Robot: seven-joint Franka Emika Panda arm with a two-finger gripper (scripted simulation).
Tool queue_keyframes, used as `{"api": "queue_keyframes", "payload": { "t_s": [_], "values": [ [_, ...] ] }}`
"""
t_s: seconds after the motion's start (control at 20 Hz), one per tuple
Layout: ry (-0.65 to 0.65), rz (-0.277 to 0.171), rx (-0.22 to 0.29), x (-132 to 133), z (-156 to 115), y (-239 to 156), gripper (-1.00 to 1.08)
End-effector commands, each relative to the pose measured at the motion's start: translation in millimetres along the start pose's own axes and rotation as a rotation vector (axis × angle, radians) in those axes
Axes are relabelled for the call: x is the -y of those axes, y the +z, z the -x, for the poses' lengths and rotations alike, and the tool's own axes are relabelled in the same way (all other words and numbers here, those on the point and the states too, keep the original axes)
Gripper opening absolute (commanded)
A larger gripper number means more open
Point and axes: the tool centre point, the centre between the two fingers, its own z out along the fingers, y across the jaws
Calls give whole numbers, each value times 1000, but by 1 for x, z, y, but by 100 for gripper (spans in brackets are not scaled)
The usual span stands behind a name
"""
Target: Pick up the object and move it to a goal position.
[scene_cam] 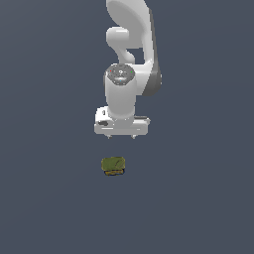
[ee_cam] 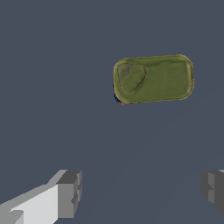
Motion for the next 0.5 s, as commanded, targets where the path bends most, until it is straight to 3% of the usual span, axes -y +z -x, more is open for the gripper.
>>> {"api": "queue_keyframes", "payload": {
  "t_s": [0.0,0.45],
  "values": [
    [0,0,0,0,0,0,100],
    [-53,14,-25,5,-7,-14,100]
  ]
}}
